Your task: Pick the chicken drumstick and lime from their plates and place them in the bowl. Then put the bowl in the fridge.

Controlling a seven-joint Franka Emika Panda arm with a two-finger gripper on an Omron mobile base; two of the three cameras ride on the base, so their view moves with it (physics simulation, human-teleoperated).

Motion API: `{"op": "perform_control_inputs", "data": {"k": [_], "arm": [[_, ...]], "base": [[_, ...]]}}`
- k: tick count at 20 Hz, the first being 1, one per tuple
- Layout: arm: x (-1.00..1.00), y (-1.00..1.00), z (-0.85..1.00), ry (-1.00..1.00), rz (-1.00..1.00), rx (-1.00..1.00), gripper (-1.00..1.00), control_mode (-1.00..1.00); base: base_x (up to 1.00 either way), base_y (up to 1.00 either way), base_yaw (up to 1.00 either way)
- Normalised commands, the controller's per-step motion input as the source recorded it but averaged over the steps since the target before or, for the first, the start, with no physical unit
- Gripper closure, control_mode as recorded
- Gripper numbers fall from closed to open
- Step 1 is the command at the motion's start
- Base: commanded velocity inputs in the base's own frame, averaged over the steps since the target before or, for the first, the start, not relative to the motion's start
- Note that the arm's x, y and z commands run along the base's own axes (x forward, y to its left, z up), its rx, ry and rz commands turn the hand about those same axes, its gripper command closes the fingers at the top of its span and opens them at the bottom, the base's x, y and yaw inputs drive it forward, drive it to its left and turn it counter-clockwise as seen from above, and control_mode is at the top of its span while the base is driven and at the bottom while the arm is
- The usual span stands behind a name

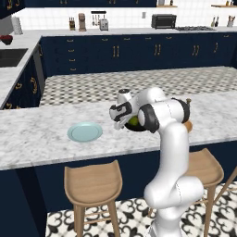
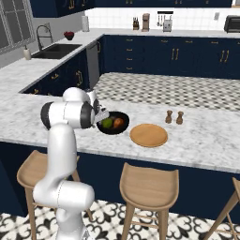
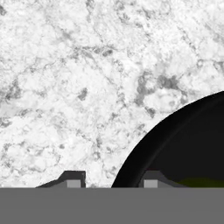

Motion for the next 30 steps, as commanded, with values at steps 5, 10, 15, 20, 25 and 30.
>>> {"op": "perform_control_inputs", "data": {"k": [5,10,15,20,25,30], "arm": [[0.00,-0.52,-0.62,0.00,0.00,0.00,1.00,-1.00],[-0.04,-0.33,-0.17,0.00,0.00,0.01,1.00,-1.00],[-0.63,-0.05,0.63,-0.03,0.03,0.13,1.00,-1.00],[-0.88,-0.11,0.58,-0.10,0.17,0.04,1.00,-1.00],[-1.00,-0.17,0.40,-0.16,0.32,0.00,1.00,-1.00],[-1.00,-0.17,0.40,-0.10,0.47,-0.01,1.00,-1.00]], "base": [[0.00,0.00,0.00],[0.00,0.00,0.00],[0.00,0.00,0.00],[0.00,0.00,0.00],[0.00,0.00,0.00],[0.00,0.00,0.00]]}}
